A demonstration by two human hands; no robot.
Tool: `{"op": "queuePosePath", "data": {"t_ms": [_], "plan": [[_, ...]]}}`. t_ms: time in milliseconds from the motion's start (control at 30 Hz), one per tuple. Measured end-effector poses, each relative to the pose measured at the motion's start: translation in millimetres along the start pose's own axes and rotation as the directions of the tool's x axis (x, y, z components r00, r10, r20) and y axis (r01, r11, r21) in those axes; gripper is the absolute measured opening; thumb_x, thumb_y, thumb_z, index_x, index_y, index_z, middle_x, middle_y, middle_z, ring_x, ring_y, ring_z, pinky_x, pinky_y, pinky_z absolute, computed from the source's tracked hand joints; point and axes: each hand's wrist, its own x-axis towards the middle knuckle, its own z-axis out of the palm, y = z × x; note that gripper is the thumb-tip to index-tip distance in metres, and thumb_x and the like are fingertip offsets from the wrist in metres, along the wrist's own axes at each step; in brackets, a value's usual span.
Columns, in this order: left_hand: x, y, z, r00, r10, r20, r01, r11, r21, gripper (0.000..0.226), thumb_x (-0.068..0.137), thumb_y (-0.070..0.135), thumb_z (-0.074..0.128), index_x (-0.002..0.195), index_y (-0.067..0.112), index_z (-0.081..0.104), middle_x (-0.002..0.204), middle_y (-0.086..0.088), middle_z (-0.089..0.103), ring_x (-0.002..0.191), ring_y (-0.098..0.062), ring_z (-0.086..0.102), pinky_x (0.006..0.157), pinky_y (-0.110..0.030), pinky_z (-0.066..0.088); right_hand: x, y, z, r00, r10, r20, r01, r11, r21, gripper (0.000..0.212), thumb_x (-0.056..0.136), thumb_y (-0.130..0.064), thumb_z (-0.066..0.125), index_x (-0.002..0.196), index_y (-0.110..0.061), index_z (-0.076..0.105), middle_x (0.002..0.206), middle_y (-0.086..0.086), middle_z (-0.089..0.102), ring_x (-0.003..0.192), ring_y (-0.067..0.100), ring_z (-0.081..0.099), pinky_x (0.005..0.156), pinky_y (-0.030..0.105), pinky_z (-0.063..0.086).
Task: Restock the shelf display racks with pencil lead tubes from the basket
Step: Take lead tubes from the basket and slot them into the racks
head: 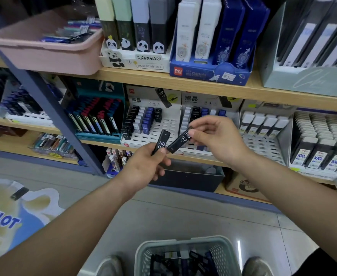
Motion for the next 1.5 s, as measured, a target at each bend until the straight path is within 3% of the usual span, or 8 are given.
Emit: {"op": "queuePosePath", "data": {"t_ms": [133, 267, 500, 800, 1000, 1267, 1400, 1500], "plan": [[-8, -3, -29, 0.998, -0.020, -0.057, 0.019, 1.000, -0.015, 0.021, 0.107, 0.014, 0.042, 0.113, 0.012, 0.062, 0.079, -0.003, 0.064, 0.059, -0.013, 0.055, 0.057, -0.028, 0.045, 23, 3, 14, 0.998, -0.014, -0.064, 0.006, 0.992, -0.130, 0.015, 0.089, -0.007, 0.071, 0.095, -0.021, 0.071, 0.087, 0.005, 0.074, 0.079, 0.017, 0.074, 0.079, 0.034, 0.061], [-18, -9, -56, 0.998, -0.002, -0.064, 0.002, 1.000, 0.000, 0.016, 0.106, 0.013, 0.046, 0.115, 0.011, 0.059, 0.086, -0.007, 0.071, 0.064, -0.013, 0.062, 0.060, -0.028, 0.053, 62, 11, 34, 0.991, -0.107, -0.075, 0.068, 0.912, -0.404, 0.015, 0.091, -0.016, 0.071, 0.105, -0.021, 0.071, 0.090, -0.011, 0.067, 0.086, 0.003, 0.065, 0.081, 0.023, 0.055], [-27, -20, -90, 0.994, -0.024, -0.108, 0.019, 0.999, -0.042, 0.010, 0.104, 0.013, 0.049, 0.110, 0.013, 0.057, 0.088, -0.005, 0.076, 0.073, -0.021, 0.070, 0.063, -0.031, 0.053, 121, 34, 69, 0.984, -0.172, -0.045, 0.115, 0.812, -0.572, 0.012, 0.091, -0.012, 0.069, 0.102, -0.016, 0.072, 0.092, -0.002, 0.069, 0.084, 0.013, 0.065, 0.082, 0.029, 0.055], [-24, -21, -99, 0.995, -0.019, -0.094, 0.013, 0.998, -0.065, 0.011, 0.103, 0.014, 0.052, 0.110, 0.018, 0.059, 0.087, -0.002, 0.076, 0.074, -0.018, 0.071, 0.067, -0.032, 0.054, 144, 48, 78, 0.993, -0.108, 0.048, 0.111, 0.716, -0.689, 0.009, 0.091, -0.014, 0.069, 0.099, -0.020, 0.069, 0.093, 0.001, 0.067, 0.087, 0.019, 0.064, 0.076, 0.030, 0.053], [-22, -16, -96, 0.996, -0.023, -0.087, 0.012, 0.992, -0.128, 0.011, 0.103, 0.013, 0.052, 0.111, 0.016, 0.058, 0.086, -0.002, 0.076, 0.071, -0.015, 0.069, 0.064, -0.026, 0.055, 146, 44, 79, 0.986, -0.102, 0.133, 0.167, 0.630, -0.759, 0.019, 0.096, -0.016, 0.062, 0.113, -0.013, 0.069, 0.110, 0.010, 0.069, 0.100, 0.026, 0.064, 0.090, 0.038, 0.053], [-19, -15, -92, 0.994, -0.025, -0.102, 0.011, 0.992, -0.127, 0.023, 0.101, 0.009, 0.054, 0.125, 0.010, 0.055, 0.094, -0.007, 0.075, 0.077, -0.018, 0.073, 0.074, -0.031, 0.062, 148, 42, 87, 0.978, 0.009, 0.210, 0.180, 0.480, -0.858, 0.036, 0.101, -0.019, 0.051, 0.135, -0.024, 0.060, 0.133, 0.013, 0.059, 0.106, 0.031, 0.061, 0.088, 0.034, 0.051], [-18, -15, -92, 0.995, -0.019, -0.098, 0.006, 0.991, -0.131, 0.027, 0.102, 0.008, 0.053, 0.129, 0.009, 0.053, 0.094, -0.008, 0.075, 0.079, -0.019, 0.073, 0.074, -0.030, 0.061, 138, 30, 86, 0.975, -0.020, 0.223, 0.205, 0.477, -0.855, 0.038, 0.099, -0.027, 0.054, 0.137, -0.024, 0.058, 0.127, 0.008, 0.061, 0.109, 0.029, 0.059, 0.090, 0.039, 0.052], [-16, -12, -87, 0.995, -0.030, -0.097, 0.015, 0.989, -0.150, 0.031, 0.102, 0.007, 0.053, 0.132, 0.007, 0.051, 0.094, -0.009, 0.074, 0.074, -0.016, 0.072, 0.068, -0.025, 0.059, 106, 10, 88, 0.976, -0.106, 0.191, 0.212, 0.676, -0.706, 0.030, 0.099, -0.023, 0.056, 0.128, -0.021, 0.064, 0.110, -0.004, 0.066, 0.096, 0.015, 0.063, 0.085, 0.033, 0.053]]}}
